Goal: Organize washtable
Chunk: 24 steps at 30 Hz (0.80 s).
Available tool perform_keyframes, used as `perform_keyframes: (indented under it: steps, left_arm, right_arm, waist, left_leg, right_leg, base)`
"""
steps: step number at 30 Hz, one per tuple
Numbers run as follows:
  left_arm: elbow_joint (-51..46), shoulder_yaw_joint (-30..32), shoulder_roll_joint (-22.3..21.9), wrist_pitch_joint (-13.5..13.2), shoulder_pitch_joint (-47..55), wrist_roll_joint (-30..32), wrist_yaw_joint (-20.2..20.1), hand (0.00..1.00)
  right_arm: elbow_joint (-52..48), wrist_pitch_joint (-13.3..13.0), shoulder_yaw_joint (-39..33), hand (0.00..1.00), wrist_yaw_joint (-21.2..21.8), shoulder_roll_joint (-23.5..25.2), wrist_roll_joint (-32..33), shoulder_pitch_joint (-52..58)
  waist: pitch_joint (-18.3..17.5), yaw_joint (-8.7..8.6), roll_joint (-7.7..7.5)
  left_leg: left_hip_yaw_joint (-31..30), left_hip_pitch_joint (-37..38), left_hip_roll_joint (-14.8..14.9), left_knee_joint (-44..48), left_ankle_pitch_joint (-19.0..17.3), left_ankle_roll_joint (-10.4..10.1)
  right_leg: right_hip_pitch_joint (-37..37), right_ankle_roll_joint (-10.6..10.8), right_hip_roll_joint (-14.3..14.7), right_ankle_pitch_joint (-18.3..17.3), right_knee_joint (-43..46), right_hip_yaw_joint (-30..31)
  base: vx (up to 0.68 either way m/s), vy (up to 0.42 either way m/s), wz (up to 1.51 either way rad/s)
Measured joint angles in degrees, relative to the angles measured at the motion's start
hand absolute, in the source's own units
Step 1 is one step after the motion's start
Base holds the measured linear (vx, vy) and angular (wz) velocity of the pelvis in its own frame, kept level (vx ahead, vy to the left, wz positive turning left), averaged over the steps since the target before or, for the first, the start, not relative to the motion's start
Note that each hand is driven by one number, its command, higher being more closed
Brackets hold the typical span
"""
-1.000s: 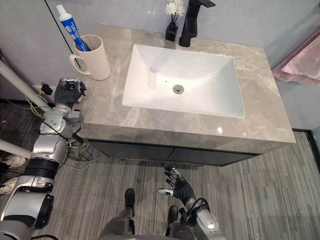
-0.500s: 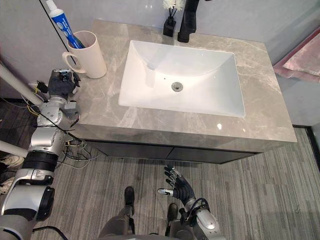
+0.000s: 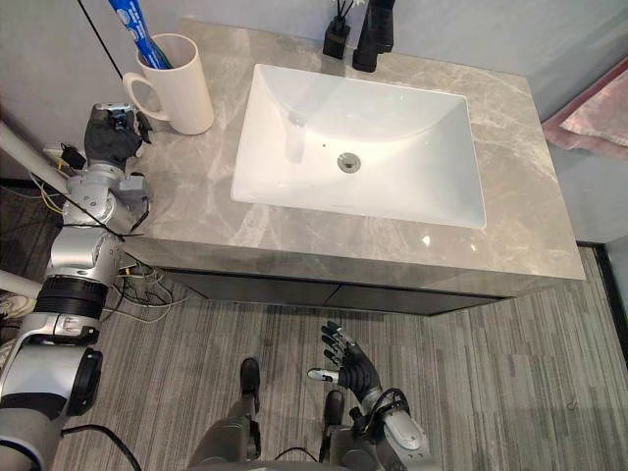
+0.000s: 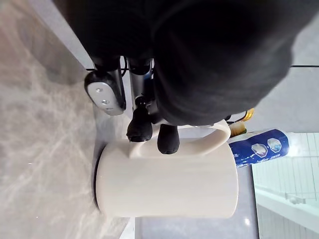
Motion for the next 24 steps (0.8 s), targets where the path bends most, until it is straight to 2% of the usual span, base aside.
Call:
perform_keyframes:
  steps: [15,24]
  left_arm:
    - [0.90,-2.17,1.06,0.00,-2.70,-0.47,-0.03,1.00]
    - [2.94,-2.39,0.86,0.01,-2.63,-0.45,-0.19,1.00]
  right_arm:
    - [-0.01,-0.29,0.00,0.00,-0.71,-0.02,0.02,-0.69]
    - [0.00,-0.46,0.04,0.00,-0.65,-0.03,0.02,-0.68]
  waist:
    - [1.64,0.01,-0.06]
    - [1.64,-0.43,-0.05]
  left_leg:
    - [1.46,-1.20,0.07,0.01,-0.01,0.00]
    - [1.48,0.64,0.02,0.25,0.00,0.00]
  right_leg:
    - [-1.79,-0.24,0.25,0.86,-0.53,1.55]
    - [0.24,-0.27,0.21,1.04,-0.98,1.56]
  base:
    - [0.00,0.006,-0.05]
    - [0.00,0.001,0.00]
